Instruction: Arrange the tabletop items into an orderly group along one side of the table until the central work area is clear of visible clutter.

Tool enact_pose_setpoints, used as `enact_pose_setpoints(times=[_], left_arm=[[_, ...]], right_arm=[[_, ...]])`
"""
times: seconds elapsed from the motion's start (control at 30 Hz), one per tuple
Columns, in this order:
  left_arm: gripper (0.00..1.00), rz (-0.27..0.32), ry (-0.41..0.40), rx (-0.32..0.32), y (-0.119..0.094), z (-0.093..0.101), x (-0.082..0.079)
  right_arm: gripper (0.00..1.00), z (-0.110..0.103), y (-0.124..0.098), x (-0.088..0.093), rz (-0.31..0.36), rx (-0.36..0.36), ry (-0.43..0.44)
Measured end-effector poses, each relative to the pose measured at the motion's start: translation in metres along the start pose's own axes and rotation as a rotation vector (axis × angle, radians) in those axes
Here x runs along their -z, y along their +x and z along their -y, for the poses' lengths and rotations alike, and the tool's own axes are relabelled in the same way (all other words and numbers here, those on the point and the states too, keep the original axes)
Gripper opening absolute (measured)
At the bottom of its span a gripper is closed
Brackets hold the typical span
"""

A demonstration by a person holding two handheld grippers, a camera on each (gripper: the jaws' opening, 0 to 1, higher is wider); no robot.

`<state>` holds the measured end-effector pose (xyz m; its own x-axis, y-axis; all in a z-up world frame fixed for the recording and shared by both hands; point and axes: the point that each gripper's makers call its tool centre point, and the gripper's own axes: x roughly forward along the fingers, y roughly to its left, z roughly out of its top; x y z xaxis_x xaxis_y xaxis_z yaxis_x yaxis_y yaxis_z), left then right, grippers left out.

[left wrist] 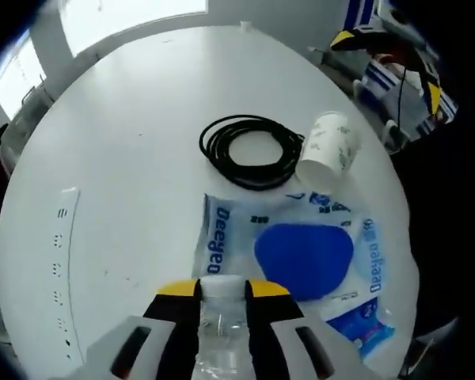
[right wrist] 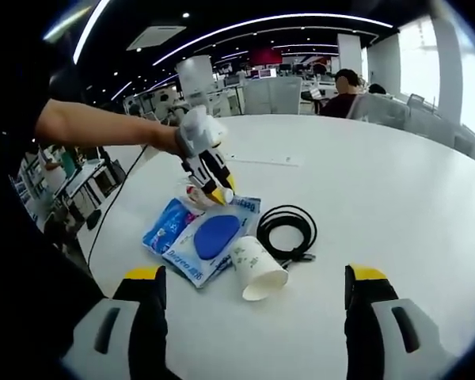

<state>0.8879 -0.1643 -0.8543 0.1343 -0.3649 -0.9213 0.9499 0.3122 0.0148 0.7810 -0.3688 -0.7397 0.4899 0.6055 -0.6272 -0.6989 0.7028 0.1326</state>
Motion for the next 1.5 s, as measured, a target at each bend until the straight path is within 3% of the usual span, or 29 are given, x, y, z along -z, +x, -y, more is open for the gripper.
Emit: enact_pose_setpoints(times=[0.73,1.17,1.5], left_arm=[[0.18,0.062,-0.009,-0.055,-0.064,0.002,-0.001],[0.17,0.119,-0.046,-0.113,-0.110,0.001,0.014],[0.17,0.179,-0.113,-0.176,-0.144,-0.004,0.036]], right_arm=[[0.89,-0.011,0.002,-0.009,0.014,-0.038,-0.055],[0.89,-0.021,0.002,-0.012,0.014,-0.062,-0.087],[0.89,-0.025,0.005,-0.015,0.007,-0.081,-0.112]])
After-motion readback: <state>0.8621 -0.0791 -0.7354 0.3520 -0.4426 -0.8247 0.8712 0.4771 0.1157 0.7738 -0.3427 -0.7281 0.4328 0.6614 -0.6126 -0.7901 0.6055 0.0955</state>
